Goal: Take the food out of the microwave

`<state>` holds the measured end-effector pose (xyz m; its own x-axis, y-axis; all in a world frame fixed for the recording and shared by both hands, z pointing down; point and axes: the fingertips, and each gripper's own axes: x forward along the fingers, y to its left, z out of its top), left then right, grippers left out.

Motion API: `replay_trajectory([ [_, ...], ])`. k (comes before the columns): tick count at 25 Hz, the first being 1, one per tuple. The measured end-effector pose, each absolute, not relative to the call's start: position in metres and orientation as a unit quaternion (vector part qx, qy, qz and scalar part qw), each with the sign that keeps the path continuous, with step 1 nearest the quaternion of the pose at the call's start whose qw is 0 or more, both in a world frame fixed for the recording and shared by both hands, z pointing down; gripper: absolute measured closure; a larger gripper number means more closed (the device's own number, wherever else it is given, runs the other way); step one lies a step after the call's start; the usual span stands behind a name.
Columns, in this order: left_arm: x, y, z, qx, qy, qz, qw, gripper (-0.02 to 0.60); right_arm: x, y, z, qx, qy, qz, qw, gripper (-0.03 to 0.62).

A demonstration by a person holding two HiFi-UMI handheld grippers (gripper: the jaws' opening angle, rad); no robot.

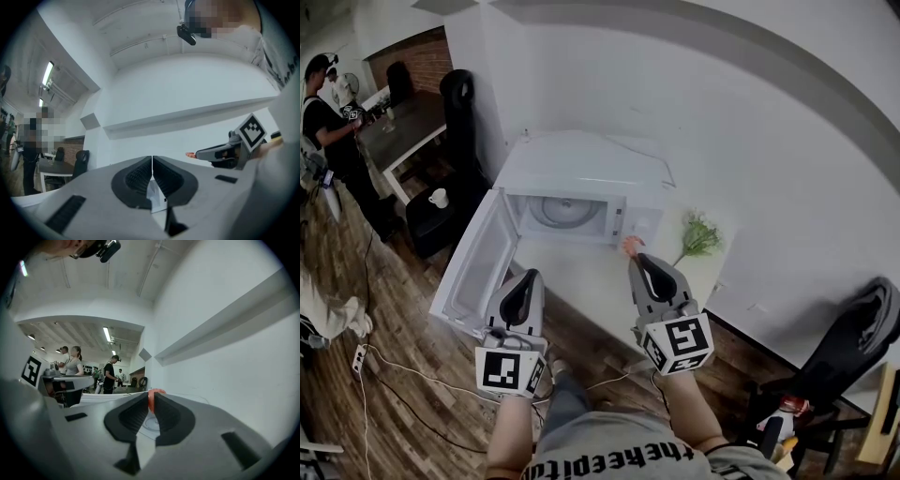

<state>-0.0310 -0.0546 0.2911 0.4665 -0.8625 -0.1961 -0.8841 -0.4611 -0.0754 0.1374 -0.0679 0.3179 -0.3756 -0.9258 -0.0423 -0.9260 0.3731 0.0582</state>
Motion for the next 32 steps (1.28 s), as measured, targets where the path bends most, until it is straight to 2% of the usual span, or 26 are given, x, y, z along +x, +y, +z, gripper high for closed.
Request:
replay_trajectory([
  [13, -0.027, -0.026, 0.284, -0.842, 0.528, 0.067, 0.093, 0.572, 0.163, -0.030, 0.298, -0.570, 0.820, 0.054, 0.016, 0.554],
  [32, -0.033, -0.006, 0.281, -0.831, 0.544, 0.066, 0.097, 0.572, 0.160, -0.013, 0.291, -0.560, 0.825, 0.070, 0.022, 0.554],
])
